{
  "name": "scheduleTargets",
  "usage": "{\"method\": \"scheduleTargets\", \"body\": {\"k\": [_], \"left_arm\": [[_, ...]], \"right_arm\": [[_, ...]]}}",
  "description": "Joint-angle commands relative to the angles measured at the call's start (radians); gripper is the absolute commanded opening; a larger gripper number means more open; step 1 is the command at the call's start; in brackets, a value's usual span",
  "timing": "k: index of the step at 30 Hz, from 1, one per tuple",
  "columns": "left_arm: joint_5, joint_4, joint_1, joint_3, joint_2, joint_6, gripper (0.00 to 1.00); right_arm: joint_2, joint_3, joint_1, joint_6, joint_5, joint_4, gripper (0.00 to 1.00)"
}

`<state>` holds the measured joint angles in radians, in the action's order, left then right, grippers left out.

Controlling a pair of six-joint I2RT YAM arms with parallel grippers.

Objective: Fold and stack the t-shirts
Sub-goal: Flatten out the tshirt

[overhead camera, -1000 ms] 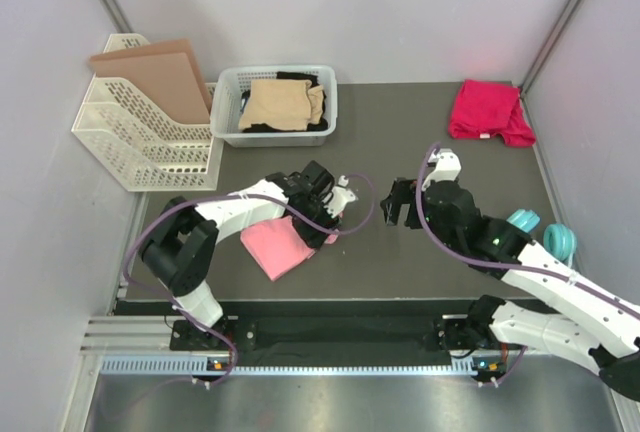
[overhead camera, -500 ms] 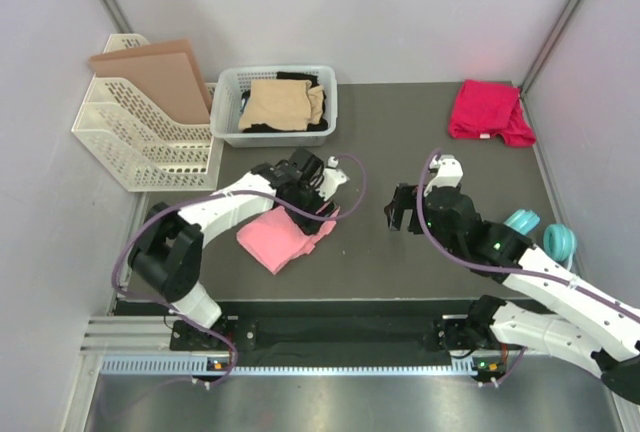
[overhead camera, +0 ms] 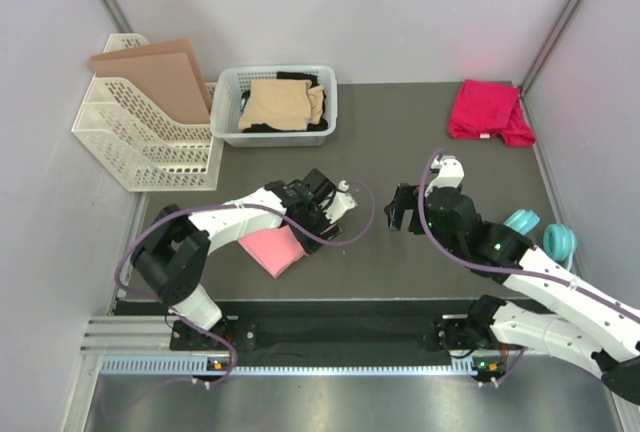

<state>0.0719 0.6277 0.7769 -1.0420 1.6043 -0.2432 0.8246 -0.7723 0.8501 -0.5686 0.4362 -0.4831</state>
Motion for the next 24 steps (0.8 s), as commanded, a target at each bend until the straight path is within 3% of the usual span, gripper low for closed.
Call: {"method": "scheduleTargets", "body": {"k": [1, 4, 6, 7, 8, 12, 24], "left_arm": [[-0.063, -0.074, 0.001, 0.010, 0.035, -0.018, 0.70], [-0.063, -0.074, 0.001, -0.010, 0.069, -0.015, 0.69], [-0.063, -0.077, 0.001, -0.018, 0.075, -0.018, 0.59], [-0.064, -0.079, 0.001, -0.023, 0.080, -0.019, 0.51], [-0.063, -0.079, -0.001, -0.027, 0.078, -0.021, 0.32], [-0.110, -0.056, -0.014, -0.055, 0.054, -0.021, 0.00], [-0.129, 0.227, -0.119, -0.262, -0.271, -0.088, 0.01]], "right_arm": [[-0.030, -0.007, 0.010, -0.005, 0.015, 0.015, 0.93], [-0.028, -0.008, 0.009, -0.005, 0.012, 0.017, 0.93], [-0.022, -0.010, 0.009, -0.005, 0.007, 0.017, 0.93], [-0.021, -0.010, 0.009, -0.007, 0.003, 0.023, 0.93], [-0.015, -0.012, 0.009, -0.005, -0.002, 0.023, 0.93], [-0.010, -0.010, 0.009, -0.002, -0.008, 0.029, 0.93], [0.014, 0.007, 0.009, 0.006, -0.028, 0.087, 0.93]]}}
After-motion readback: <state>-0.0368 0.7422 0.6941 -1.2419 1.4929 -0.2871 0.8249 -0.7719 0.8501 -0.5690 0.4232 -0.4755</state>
